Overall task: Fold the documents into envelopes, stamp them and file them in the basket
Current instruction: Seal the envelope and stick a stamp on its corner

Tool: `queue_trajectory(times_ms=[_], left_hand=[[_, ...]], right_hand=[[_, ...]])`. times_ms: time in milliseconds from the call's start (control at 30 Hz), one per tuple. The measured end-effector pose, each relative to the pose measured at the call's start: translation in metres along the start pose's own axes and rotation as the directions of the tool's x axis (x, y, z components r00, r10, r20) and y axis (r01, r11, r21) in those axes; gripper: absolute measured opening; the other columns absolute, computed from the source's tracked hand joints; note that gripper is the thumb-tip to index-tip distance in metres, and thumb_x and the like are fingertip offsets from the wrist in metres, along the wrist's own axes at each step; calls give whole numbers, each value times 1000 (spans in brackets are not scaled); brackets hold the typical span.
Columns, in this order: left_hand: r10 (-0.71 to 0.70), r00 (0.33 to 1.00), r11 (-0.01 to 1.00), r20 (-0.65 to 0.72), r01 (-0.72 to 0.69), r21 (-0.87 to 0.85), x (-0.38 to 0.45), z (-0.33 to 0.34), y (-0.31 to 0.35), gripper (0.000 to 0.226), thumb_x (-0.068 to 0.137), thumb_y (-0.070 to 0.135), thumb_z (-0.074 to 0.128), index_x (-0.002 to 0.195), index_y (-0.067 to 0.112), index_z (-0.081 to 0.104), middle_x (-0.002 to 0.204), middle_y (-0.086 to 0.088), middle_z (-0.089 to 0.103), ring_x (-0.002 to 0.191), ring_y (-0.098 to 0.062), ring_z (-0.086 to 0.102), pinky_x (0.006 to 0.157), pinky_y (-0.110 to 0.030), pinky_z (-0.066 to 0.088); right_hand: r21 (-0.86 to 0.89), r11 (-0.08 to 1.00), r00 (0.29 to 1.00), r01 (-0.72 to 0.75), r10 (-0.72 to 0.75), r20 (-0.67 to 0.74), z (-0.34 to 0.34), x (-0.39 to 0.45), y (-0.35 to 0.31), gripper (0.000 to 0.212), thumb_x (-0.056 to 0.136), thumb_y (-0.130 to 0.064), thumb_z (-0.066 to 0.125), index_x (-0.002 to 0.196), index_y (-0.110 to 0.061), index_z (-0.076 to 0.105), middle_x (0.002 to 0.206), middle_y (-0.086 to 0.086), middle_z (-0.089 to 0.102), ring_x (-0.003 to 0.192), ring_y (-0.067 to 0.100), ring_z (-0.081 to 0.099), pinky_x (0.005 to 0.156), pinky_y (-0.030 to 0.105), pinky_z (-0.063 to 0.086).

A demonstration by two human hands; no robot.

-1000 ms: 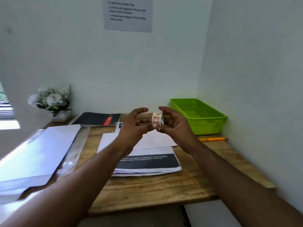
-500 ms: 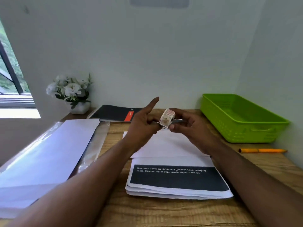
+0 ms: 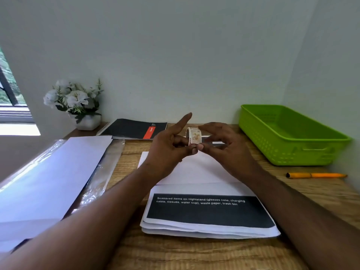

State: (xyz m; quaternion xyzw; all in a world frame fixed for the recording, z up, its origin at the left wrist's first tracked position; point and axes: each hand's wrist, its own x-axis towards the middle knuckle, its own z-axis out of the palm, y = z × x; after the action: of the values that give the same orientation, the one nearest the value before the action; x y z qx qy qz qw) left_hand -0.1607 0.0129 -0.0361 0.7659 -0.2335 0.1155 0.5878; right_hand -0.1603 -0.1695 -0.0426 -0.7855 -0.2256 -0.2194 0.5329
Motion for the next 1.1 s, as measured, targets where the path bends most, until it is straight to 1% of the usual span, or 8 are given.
queue_trajectory(times_ms=[167, 367, 567, 767, 833, 967, 1033, 1100], left_hand=[[10, 1000, 1000, 2, -10, -11, -4, 2, 2, 84, 77, 7, 79, 142, 41, 39, 85, 4, 76, 72, -2, 67, 57, -21, 52], [21, 1000, 1000, 18, -22, 14, -3, 2, 3, 84, 79, 7, 78, 144, 39, 37, 84, 6, 75, 70, -3, 67, 57, -20, 53], [31, 999, 999, 27, -30, -22, -3, 3, 0, 83, 78, 3, 77, 143, 38, 40, 79, 3, 75, 63, 0, 61, 57, -16, 49], [25, 999, 999, 23, -25, -20, -3, 4, -2, 85, 80, -2, 73, 145, 37, 36, 73, 4, 72, 62, -2, 62, 57, -11, 47], [17, 999, 1000, 29, -16, -3, -1, 2, -5, 85, 80, -3, 73, 146, 36, 36, 73, 3, 71, 59, -2, 60, 57, -10, 46], [10, 1000, 990, -10, -9, 141, 5, -7, -10, 76, 80, -1, 72, 143, 29, 44, 76, 4, 68, 59, 3, 56, 61, -8, 46], [36, 998, 943, -50, -18, 334, 8, -16, -12, 53, 86, 7, 68, 134, 29, 56, 84, 6, 68, 65, 2, 59, 71, -14, 51], [64, 993, 833, -96, 0, 553, 12, -29, -17, 20, 93, 21, 58, 109, 26, 69, 87, 0, 71, 74, -11, 66, 76, -30, 56]], right_hand=[[-109, 985, 990, 134, -139, -33, 0, 0, 1, 41, 73, -22, 80, 112, -29, 66, 117, -7, 56, 97, 13, 64, 72, 38, 59], [-195, 945, 962, 263, -273, -22, -4, 1, 3, 43, 77, -16, 78, 117, -24, 65, 123, -1, 53, 100, 9, 61, 69, 15, 52], [-296, 865, 905, 404, -425, -8, -4, 3, 3, 15, 83, -15, 70, 93, -6, 75, 120, 4, 57, 86, 13, 60, 74, 34, 54], [-298, 895, 930, 332, -364, -57, -2, 0, -4, 5, 87, -7, 63, 90, -8, 66, 118, -1, 53, 103, 5, 57, 71, 15, 51], [-261, 918, 935, 298, -336, -114, -1, 1, -6, 6, 87, -9, 60, 91, -12, 63, 110, -1, 57, 94, 1, 57, 66, 11, 47], [-177, 957, 933, 232, -270, -237, -6, 2, -8, 5, 86, -16, 62, 89, -20, 61, 101, -11, 52, 81, 8, 57, 61, 21, 49], [-154, 970, 938, 189, -225, -265, -10, 4, -6, 6, 86, -16, 66, 86, -21, 64, 102, -11, 48, 77, 10, 58, 61, 23, 50], [-90, 985, 955, 146, -165, -248, -11, 5, -3, 12, 86, -10, 68, 83, -21, 65, 101, -4, 48, 72, 13, 60, 56, 27, 53]])
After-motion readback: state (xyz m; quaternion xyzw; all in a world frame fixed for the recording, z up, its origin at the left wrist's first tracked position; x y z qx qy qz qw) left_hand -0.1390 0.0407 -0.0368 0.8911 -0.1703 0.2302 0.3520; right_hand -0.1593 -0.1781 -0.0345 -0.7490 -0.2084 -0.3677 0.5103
